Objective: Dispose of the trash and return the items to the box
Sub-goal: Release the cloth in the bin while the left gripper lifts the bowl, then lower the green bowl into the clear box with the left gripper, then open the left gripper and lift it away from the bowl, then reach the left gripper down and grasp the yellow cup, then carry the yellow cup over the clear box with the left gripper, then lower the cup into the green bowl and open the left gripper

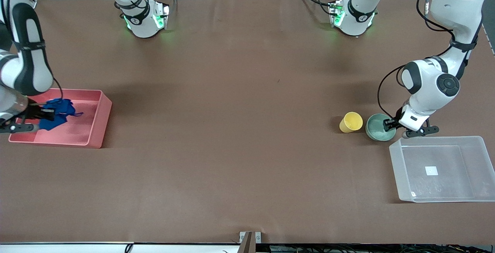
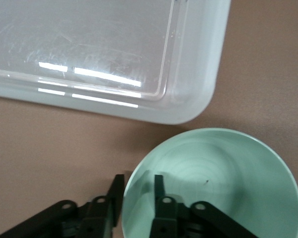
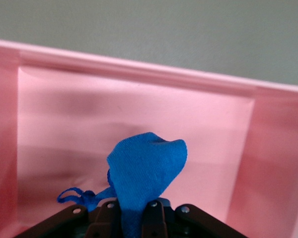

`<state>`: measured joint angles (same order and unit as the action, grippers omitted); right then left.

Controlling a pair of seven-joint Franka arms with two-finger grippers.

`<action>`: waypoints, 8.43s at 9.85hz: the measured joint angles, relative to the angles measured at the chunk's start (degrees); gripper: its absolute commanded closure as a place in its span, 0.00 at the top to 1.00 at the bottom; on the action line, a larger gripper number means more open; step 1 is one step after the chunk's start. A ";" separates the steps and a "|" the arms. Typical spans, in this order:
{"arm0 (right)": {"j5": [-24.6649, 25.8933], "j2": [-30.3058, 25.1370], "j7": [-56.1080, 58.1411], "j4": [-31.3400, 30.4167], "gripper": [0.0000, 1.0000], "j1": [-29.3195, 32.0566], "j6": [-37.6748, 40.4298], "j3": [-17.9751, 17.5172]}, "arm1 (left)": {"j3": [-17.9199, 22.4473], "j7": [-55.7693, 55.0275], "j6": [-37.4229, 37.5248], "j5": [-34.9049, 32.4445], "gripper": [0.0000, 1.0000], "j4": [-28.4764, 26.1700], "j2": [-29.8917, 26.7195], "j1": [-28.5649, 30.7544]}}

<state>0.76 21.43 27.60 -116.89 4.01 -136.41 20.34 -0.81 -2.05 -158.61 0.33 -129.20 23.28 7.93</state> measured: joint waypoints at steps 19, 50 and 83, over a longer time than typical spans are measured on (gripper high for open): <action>-0.50 -24.84 -26.56 33.34 1.00 0.09 51.67 -14.64 | -0.52 21.28 33.97 0.00 0.01 53.10 18.48 6.02; 0.64 -23.05 -26.18 33.20 1.00 -0.40 52.41 -15.43 | -17.33 0.96 10.33 -0.47 0.47 1.12 -5.09 3.58; 0.65 -23.04 -26.18 33.14 1.00 -0.40 52.44 -15.37 | 1.97 11.10 44.37 0.96 1.00 41.65 -7.97 -4.31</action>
<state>1.42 -1.61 1.42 -83.75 3.61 -83.97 4.96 1.15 9.04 -114.24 1.29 -87.55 15.31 3.61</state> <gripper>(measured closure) 0.000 0.000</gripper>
